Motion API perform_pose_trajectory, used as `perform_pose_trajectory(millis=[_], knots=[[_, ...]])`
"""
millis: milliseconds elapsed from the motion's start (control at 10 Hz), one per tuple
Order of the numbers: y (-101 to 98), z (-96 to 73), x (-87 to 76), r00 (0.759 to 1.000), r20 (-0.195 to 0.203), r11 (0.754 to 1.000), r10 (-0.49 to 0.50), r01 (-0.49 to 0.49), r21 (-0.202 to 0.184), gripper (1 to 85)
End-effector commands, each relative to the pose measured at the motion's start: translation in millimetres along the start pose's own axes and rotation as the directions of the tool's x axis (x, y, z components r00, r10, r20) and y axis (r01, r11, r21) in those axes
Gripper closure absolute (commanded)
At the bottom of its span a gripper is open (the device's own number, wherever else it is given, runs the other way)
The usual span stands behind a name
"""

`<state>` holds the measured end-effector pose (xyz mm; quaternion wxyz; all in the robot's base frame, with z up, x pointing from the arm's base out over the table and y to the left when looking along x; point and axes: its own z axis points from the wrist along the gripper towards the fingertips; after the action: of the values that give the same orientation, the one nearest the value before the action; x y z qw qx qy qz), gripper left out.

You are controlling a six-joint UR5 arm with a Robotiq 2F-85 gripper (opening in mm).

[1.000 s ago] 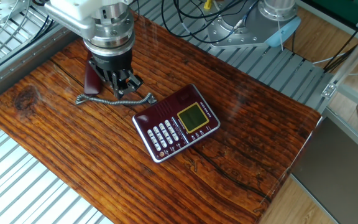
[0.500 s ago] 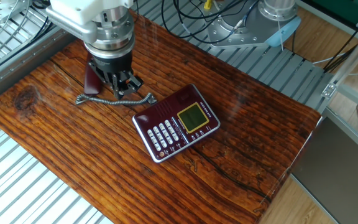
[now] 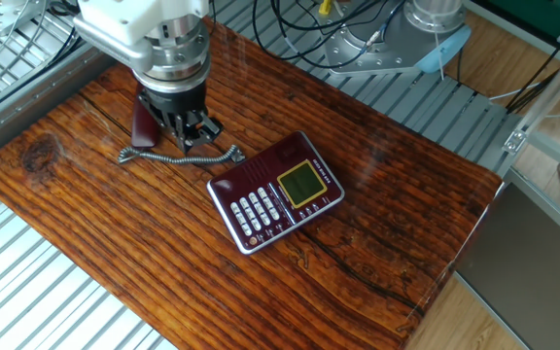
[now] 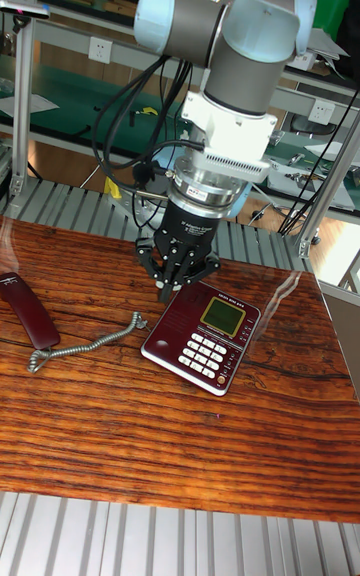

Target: Place the handset of the telephone on the corresponding phone cradle

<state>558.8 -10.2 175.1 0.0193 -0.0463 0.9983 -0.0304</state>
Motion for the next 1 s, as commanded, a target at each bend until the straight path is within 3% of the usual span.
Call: perform_pose_trajectory(millis=[0, 400, 500, 600, 800, 900], knots=[[-3.0, 0.2, -0.4, 1.0, 0.0, 1.0, -0.007, 0.007, 0.006, 84.0], [1.5, 11.4, 5.4, 1.0, -0.02, 0.999, -0.019, 0.019, -0.036, 84.0], [-5.7, 16.7, 2.0, 1.0, -0.007, 1.0, -0.026, 0.026, -0.016, 84.0], [-13.1, 24.6, -8.8, 0.998, 0.033, 0.999, -0.048, 0.048, 0.008, 84.0], [-14.8, 28.9, -1.4, 0.998, 0.011, 0.998, -0.063, 0.063, -0.004, 84.0], [-9.2, 29.1, 1.2, 0.998, 0.005, 0.997, -0.065, 0.065, -0.03, 84.0]])
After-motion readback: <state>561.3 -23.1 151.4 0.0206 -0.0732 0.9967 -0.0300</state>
